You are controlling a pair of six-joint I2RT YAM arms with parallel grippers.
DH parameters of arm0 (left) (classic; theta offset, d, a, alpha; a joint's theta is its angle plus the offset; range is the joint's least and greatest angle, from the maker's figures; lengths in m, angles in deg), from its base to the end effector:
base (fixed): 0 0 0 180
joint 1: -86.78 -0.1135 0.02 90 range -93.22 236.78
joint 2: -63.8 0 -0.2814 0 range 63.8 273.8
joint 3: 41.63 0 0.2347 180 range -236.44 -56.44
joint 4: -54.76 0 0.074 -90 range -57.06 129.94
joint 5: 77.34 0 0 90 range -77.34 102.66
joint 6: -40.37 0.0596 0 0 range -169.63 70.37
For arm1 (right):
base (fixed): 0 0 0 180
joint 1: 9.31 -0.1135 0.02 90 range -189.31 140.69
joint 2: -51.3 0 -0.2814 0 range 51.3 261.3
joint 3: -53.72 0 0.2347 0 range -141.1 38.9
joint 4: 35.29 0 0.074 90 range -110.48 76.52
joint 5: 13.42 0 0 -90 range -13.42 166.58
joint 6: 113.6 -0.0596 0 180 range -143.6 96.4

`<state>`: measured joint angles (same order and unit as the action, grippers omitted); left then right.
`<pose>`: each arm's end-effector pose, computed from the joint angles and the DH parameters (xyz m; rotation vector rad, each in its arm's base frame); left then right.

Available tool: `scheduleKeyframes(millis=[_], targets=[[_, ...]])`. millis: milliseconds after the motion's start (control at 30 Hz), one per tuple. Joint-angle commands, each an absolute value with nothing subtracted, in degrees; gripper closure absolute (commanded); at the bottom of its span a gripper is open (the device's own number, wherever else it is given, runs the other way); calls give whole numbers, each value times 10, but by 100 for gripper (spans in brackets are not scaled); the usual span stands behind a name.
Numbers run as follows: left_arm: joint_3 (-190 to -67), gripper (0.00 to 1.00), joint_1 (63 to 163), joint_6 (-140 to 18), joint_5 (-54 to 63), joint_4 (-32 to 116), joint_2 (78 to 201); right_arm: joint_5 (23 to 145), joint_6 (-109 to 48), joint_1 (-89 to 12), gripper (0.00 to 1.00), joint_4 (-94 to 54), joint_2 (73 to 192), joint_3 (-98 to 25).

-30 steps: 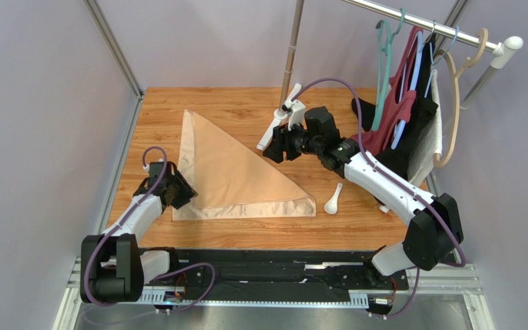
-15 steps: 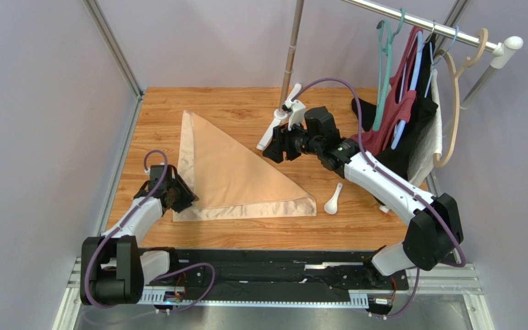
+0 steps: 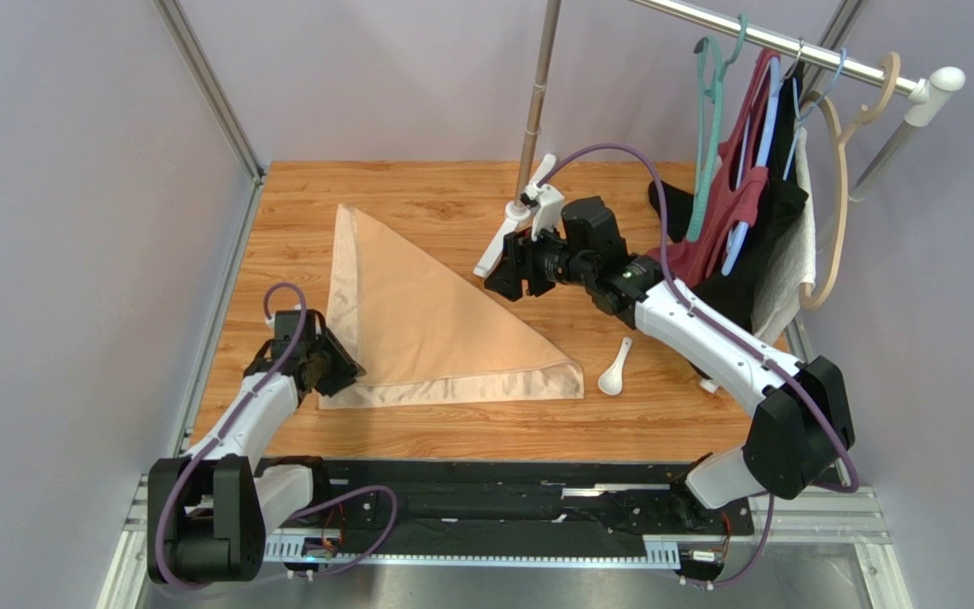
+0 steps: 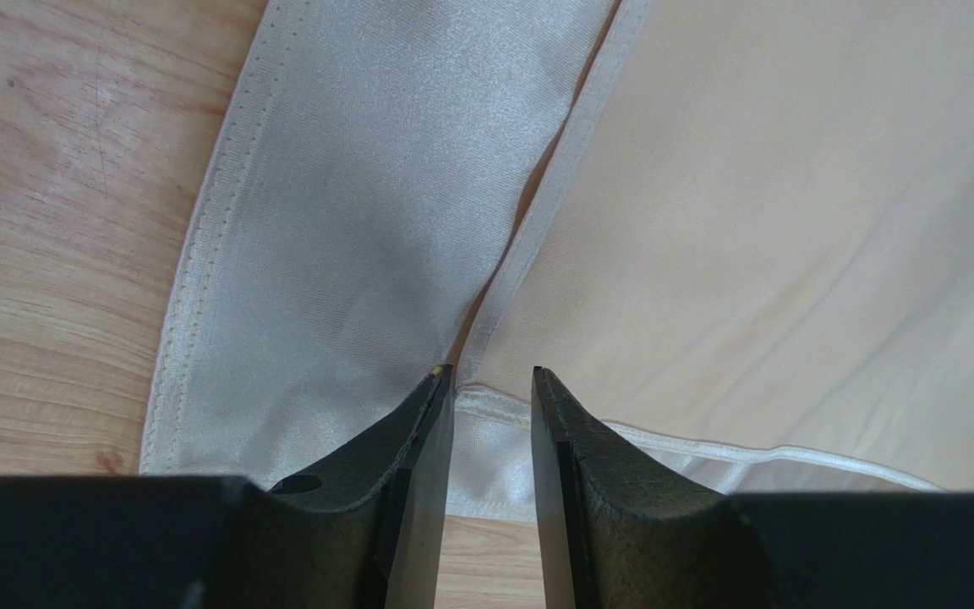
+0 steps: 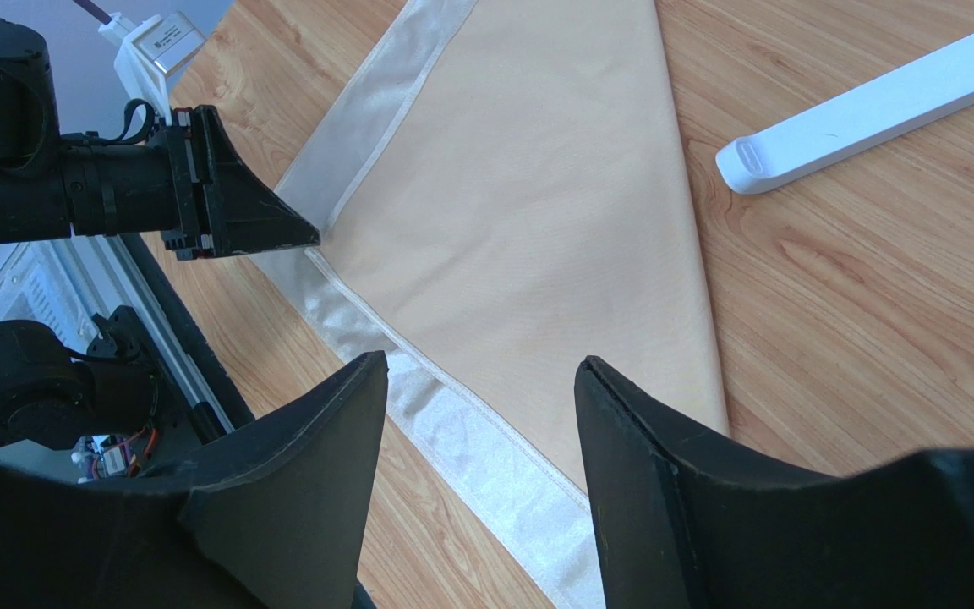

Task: Fold the napkin, place the utensils inside, and roll it up
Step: Fold the napkin

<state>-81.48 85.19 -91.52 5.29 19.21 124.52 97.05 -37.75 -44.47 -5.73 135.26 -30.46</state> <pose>0.1754 -0.0028 0.1644 -0.9168 2.4357 -0.4278 0.2645 0.2118 0.3306 -0.6185 2.0833 0.8821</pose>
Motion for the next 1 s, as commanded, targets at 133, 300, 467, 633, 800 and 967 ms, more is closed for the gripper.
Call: scheduleKeyframes(millis=[133, 300, 467, 633, 800, 967], targets=[[-818, 61, 853, -905, 60, 191, 1263, 964, -383, -443, 40, -69, 1346, -307], [-818, 61, 853, -905, 47, 198, 1272, 964, -383, -443, 39, -68, 1346, -307], [-812, 66, 853, -907, 35, 209, 1275, 964, -384, -443, 39, -67, 1348, -307], [-817, 75, 853, -905, 43, 202, 1270, 964, -382, -443, 39, -67, 1347, -305], [-815, 92, 853, -911, 33, 210, 1277, 959, -380, -443, 39, -64, 1344, -304], [-816, 100, 852, -919, 26, 218, 1272, 952, -374, -439, 39, -61, 1339, -301]])
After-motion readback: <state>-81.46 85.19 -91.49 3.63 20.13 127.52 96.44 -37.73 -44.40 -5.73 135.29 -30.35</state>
